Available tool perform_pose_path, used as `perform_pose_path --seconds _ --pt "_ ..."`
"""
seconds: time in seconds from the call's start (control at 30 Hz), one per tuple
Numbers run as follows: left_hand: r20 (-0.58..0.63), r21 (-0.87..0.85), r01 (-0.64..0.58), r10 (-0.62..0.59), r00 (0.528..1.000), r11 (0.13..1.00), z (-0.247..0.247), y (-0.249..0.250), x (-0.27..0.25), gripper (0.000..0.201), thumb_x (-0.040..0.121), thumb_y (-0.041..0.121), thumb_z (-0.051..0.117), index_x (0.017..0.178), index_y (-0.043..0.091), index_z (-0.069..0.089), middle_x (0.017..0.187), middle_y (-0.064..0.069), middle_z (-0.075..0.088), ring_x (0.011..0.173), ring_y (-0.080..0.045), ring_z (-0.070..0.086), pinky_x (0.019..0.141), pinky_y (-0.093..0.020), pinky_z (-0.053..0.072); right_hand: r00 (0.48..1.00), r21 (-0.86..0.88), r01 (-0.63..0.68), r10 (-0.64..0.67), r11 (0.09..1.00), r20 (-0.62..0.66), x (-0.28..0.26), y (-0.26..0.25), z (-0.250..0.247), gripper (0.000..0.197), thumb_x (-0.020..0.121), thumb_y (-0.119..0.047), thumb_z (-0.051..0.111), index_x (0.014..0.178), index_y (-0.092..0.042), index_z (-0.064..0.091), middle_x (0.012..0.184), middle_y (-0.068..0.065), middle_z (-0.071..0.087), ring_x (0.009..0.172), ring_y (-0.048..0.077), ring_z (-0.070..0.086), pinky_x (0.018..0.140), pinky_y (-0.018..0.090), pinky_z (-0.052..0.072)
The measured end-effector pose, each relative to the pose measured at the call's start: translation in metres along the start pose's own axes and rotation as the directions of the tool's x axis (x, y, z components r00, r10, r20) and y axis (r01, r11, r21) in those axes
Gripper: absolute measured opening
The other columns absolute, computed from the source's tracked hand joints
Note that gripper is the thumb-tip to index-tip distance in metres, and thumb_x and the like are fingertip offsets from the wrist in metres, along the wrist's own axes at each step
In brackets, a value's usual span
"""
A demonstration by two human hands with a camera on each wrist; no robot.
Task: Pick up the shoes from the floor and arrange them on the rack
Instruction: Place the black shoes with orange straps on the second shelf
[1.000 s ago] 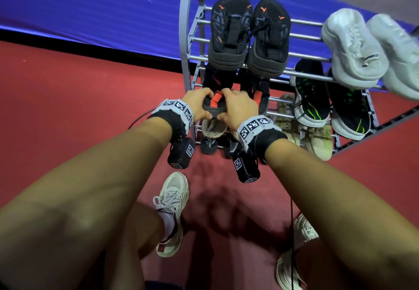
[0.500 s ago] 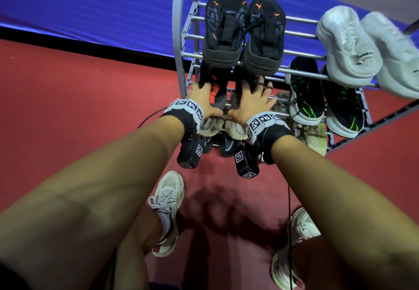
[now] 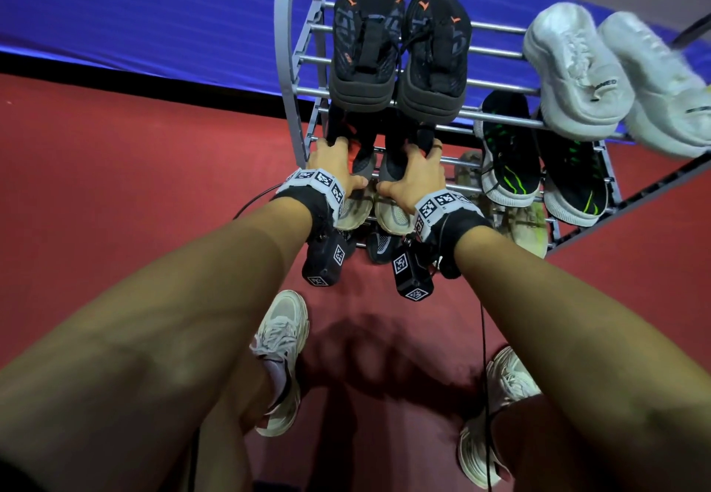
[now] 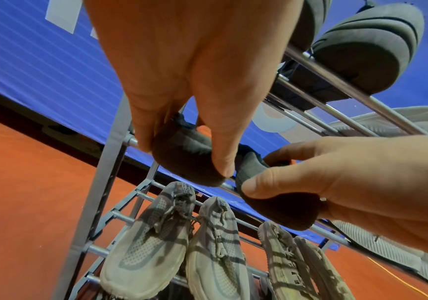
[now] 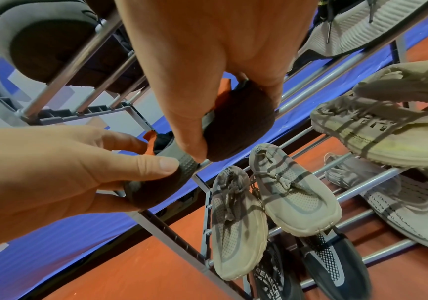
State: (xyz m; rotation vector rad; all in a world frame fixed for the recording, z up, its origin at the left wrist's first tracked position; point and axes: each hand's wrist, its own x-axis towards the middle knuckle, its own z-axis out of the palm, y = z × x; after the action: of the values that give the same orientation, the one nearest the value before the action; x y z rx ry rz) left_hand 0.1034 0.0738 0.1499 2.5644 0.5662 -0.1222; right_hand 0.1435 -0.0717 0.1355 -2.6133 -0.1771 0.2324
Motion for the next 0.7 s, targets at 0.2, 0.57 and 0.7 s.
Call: perform_pose_path --seconds 0.2,0.57,0.7 --pt "-0.047 0.178 -0.048 0.057 0.997 0.983 -0.004 0.014 -0.008 0.075 0.077 0.036 0.077 0.138 0.011 0.039 0.146 -0.019 0.03 0.136 -0.037 0.03 0.107 -0.046 0.037 0.997 -0.054 0.04 -0.037 0.998 0.067 -0.002 0.0 -0.013 0.097 0.064 -0.043 0.082 0.144 -0.023 0.031 0.158 0.016 0.008 0.138 0.041 0.029 0.112 0.046 0.035" --pt "-0.027 0.188 -0.335 0.346 0.938 0.923 0.004 0.08 -0.029 0.051 0.084 0.029 0.066 0.129 0.01 0.051 0.127 -0.015 0.051 0.122 -0.034 0.046 0.098 -0.045 0.045 0.985 -0.164 0.167 -0.157 0.972 0.072 -0.022 0.044 -0.056 0.079 0.07 -0.035 0.075 0.138 -0.013 0.043 0.134 0.011 0.047 0.126 0.036 0.045 0.108 0.042 0.037" --pt "0.014 0.164 -0.399 0.402 0.915 0.902 0.018 0.104 -0.035 0.049 0.083 0.026 0.064 0.129 0.014 0.053 0.124 -0.013 0.057 0.117 -0.033 0.052 0.094 -0.044 0.048 0.989 -0.18 0.147 -0.143 0.973 0.033 -0.029 0.069 -0.071 0.062 0.079 -0.025 0.067 0.136 -0.011 0.048 0.135 0.01 0.05 0.126 0.034 0.046 0.107 0.04 0.038"
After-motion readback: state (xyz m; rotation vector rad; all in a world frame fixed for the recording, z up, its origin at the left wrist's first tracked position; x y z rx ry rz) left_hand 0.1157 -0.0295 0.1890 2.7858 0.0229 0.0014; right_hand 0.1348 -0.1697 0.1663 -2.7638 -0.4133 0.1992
